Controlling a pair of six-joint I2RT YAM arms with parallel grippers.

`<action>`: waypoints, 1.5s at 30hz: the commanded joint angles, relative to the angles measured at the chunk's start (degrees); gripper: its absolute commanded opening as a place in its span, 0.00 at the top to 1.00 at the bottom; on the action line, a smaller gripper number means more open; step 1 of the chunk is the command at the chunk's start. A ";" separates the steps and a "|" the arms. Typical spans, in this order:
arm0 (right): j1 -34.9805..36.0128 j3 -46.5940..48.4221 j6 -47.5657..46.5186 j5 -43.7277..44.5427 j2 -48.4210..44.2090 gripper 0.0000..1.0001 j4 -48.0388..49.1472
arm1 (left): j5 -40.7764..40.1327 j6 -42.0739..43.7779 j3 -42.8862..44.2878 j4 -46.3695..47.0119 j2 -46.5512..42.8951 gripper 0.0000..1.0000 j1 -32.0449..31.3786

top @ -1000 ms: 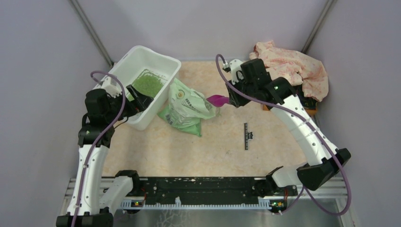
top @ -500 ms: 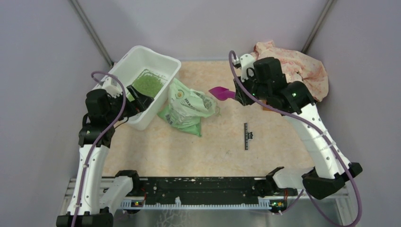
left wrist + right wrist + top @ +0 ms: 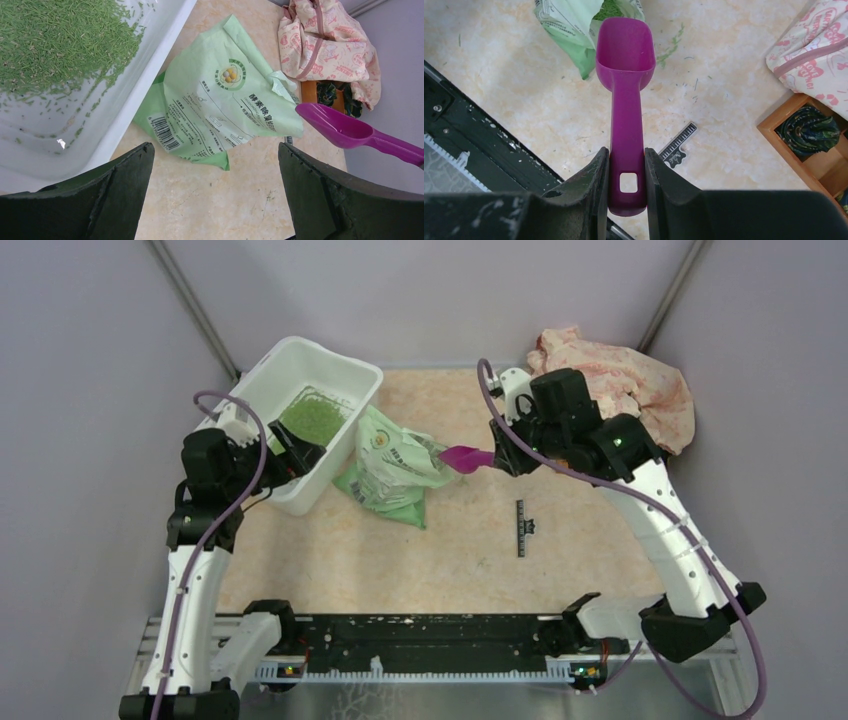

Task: Fill the litter box with clean litter
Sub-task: 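Scoop the cat litter from the cat litter bag.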

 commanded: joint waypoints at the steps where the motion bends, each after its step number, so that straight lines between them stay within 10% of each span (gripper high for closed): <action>1: 1.13 0.10 -0.85 -1.32 1.66 1.00 2.67 | 0.95 -0.21 -0.72 1.79 -0.70 0.01 0.27; 25: 9.65 28.05 -17.93 -5.19 37.56 1.00 -5.59 | 1.08 0.11 0.48 0.27 -1.02 0.01 0.27; 45: 13.57 27.28 -20.67 -3.85 47.73 1.00 3.45 | 1.06 -1.87 -0.89 1.26 -1.51 0.01 0.26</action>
